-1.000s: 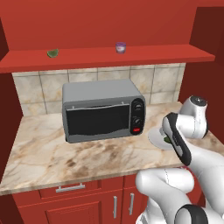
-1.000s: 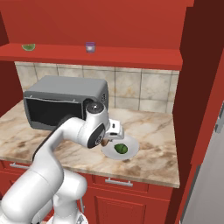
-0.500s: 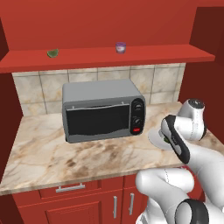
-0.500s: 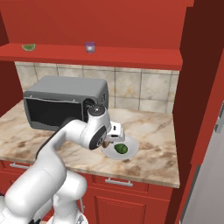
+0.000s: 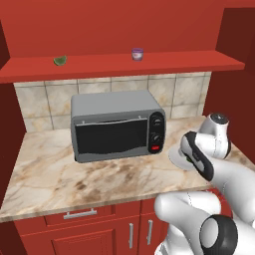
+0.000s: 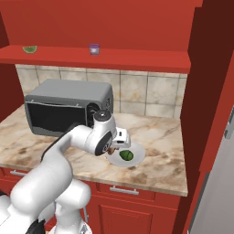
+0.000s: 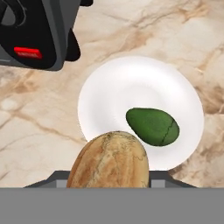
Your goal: Pick the avocado and bread from the counter and place them on the plate. Then pick the jam from the cabinet and place it next to the plate. Lastly close the cabinet door.
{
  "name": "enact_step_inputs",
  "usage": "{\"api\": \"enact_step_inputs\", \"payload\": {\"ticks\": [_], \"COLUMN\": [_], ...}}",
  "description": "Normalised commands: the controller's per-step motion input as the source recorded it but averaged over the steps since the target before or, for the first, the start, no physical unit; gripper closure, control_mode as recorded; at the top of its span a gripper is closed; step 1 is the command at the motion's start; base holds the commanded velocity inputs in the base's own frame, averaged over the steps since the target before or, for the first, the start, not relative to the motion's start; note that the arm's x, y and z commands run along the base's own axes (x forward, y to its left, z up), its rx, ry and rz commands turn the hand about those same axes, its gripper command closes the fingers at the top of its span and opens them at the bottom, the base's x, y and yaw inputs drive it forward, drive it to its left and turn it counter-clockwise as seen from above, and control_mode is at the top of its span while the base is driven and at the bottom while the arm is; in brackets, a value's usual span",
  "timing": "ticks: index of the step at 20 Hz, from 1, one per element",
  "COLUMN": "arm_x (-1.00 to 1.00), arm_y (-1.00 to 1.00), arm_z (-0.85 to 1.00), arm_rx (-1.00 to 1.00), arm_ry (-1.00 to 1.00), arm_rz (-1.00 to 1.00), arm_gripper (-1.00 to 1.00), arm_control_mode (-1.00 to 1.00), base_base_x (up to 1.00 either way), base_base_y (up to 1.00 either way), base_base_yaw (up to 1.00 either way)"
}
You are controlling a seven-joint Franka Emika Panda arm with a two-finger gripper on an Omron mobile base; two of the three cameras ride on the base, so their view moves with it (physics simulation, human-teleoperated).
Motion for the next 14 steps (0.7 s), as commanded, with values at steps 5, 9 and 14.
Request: {"api": "enact_step_inputs", "payload": {"ticks": [5,9,14], "arm_x": [0.16,0.16,0.14], "arm_y": [0.00,0.00,0.00], "arm_z": [-0.09,-0.08,-0.08], "arm_rx": [0.00,0.00,0.00], "arm_ry": [0.00,0.00,0.00], "arm_rz": [0.00,0.00,0.00], "arm_gripper": [1.00,1.00,1.00], "arm_control_mode": [-1.00,-1.00,-1.00], "base_base_x": [0.00,0.00,0.00], "base_base_y": [0.00,0.00,0.00], "base_base_yaw": [0.00,0.00,0.00]}}
